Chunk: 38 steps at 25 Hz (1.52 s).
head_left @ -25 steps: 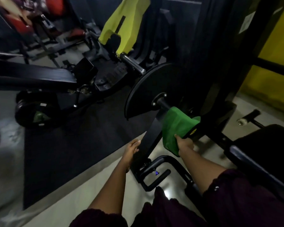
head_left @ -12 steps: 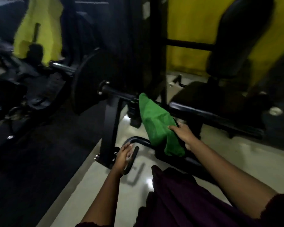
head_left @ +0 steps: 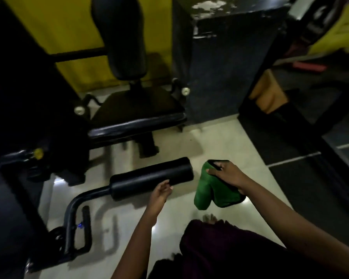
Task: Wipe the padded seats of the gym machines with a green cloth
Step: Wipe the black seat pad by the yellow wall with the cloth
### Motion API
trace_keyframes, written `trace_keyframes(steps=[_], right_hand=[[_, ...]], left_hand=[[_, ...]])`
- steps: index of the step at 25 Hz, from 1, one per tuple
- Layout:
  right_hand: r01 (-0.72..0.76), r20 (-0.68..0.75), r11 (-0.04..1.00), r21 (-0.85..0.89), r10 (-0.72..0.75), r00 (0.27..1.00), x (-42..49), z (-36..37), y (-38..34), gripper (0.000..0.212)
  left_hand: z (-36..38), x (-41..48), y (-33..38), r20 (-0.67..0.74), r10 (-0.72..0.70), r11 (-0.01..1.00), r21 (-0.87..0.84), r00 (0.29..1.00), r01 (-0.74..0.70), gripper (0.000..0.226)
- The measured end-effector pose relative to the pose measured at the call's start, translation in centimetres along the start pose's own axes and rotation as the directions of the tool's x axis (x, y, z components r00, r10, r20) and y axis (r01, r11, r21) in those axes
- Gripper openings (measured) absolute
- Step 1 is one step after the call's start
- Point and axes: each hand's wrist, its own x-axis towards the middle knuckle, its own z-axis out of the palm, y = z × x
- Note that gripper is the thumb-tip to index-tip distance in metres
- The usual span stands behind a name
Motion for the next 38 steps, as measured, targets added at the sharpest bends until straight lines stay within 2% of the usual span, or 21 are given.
trace_keyframes(steps=[2,4,6,9,12,15,17,19,23,25,27,29,32,34,36,38], right_hand=[[-0.053,-0.066,0.998,0.043,0.055,0.996,-0.3,-3.6,2.7,0.031],[-0.081,-0.075,0.993,0.089,0.088,0.993,0.0,-7.0,4.6,0.017],[-0.054,-0.069,0.993,0.106,0.061,0.996,1.2,-10.4,5.4,0.009],[0.078,0.028,0.996,-0.034,-0.077,0.997,5.2,-15.4,4.7,0.013],[0.244,0.191,0.939,-0.244,-0.2,0.961,10.1,-18.6,2.4,0.018],[0.437,0.386,0.836,-0.332,-0.302,0.872,16.3,-21.5,-2.5,0.019],[0.555,0.531,0.766,-0.324,-0.338,0.777,20.4,-22.1,-6.8,0.014],[0.632,0.62,0.716,-0.297,-0.358,0.698,24.5,-21.6,-11.0,0.017],[0.674,0.721,0.729,-0.121,-0.402,0.565,30.9,-19.0,-18.5,0.019],[0.614,0.712,0.789,-0.005,-0.429,0.556,33.9,-17.6,-22.1,0.012],[0.473,0.69,0.869,0.146,-0.432,0.581,36.4,-16.4,-25.2,0.008],[0.306,0.706,0.92,0.246,-0.386,0.594,38.5,-15.3,-27.4,0.01],[0.061,0.774,0.951,0.303,-0.283,0.567,42.0,-13.8,-29.9,0.012],[-0.101,0.783,0.945,0.31,-0.194,0.591,44.5,-12.8,-31.3,0.013],[-0.219,0.784,0.933,0.285,-0.096,0.613,46.5,-11.9,-32.5,0.013],[-0.284,0.783,0.912,0.295,-0.061,0.619,48.1,-11.1,-33.4,0.017]], left_hand=[[4.1,1.8,1.6,0.098,0.007,0.997,0.07,0.995,-0.013,0.031],[7.4,4.1,3.3,0.16,-0.012,0.991,0.133,0.987,-0.01,0.036],[10.0,6.6,5.6,0.186,-0.007,0.977,0.211,0.983,-0.033,0.039],[12.7,9.9,9.9,0.097,0.069,0.953,0.288,0.993,-0.094,0.038],[13.0,10.0,14.4,-0.003,0.097,0.945,0.313,0.995,-0.091,0.04],[11.9,9.7,17.1,-0.14,0.151,0.945,0.312,0.979,-0.101,0.036],[11.0,9.4,18.0,-0.274,0.181,0.96,0.256,0.945,-0.11,0.028],[10.3,10.1,18.5,-0.382,0.199,0.974,0.181,0.903,-0.138,0.025],[8.8,14.2,21.2,-0.527,0.186,0.982,0.08,0.829,-0.169,0.024],[7.0,17.3,23.3,-0.599,0.189,0.98,0.063,0.778,-0.189,0.022],[5.2,20.1,25.8,-0.664,0.193,0.979,0.088,0.722,-0.182,0.022],[3.5,22.5,28.3,-0.716,0.211,0.976,0.112,0.666,-0.189,0.024],[1.2,25.4,31.6,-0.778,0.163,0.981,0.062,0.606,-0.184,0.029],[0.4,27.4,33.0,-0.792,0.114,0.98,-0.007,0.599,-0.196,0.031],[0.1,29.5,34.2,-0.787,0.0,0.957,-0.18,0.617,-0.229,0.031],[-0.1,31.4,35.5,-0.758,-0.13,0.89,-0.374,0.639,-0.262,0.027]])
